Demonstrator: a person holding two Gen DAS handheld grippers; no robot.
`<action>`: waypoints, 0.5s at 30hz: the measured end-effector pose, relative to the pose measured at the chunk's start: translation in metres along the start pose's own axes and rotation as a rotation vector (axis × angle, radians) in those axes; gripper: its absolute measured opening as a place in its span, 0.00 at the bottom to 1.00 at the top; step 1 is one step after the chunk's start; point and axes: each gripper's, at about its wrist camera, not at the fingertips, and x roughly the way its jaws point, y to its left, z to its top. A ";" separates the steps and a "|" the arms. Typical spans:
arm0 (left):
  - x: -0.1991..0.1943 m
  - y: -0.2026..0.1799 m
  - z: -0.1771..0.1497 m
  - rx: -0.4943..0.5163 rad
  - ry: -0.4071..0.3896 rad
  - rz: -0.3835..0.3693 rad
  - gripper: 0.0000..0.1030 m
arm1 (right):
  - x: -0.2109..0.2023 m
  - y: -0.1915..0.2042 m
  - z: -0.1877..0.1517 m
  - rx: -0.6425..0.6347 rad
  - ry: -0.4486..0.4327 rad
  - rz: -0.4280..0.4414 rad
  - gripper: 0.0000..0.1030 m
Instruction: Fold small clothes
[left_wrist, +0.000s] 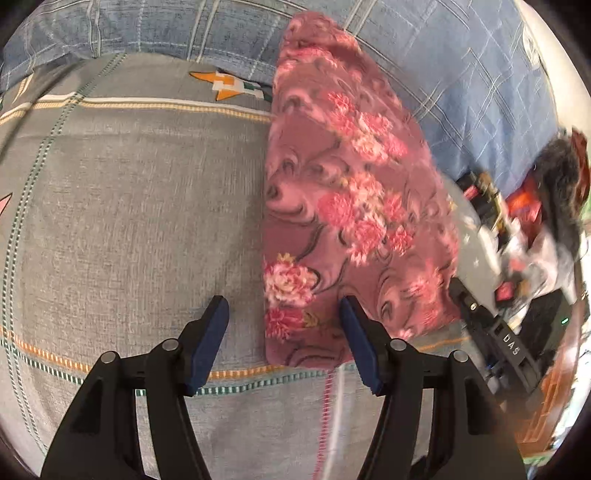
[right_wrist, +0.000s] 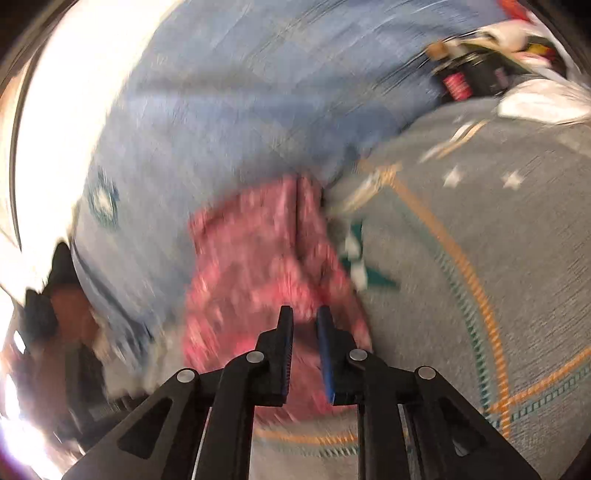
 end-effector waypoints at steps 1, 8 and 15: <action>-0.003 -0.004 -0.002 0.032 -0.011 0.017 0.60 | -0.004 0.004 0.000 -0.034 -0.018 -0.022 0.07; -0.021 -0.015 0.035 0.042 -0.074 0.001 0.60 | -0.022 0.016 0.055 0.041 -0.140 0.034 0.32; 0.020 -0.017 0.103 -0.047 -0.003 0.024 0.61 | 0.057 0.021 0.096 0.064 -0.034 0.013 0.41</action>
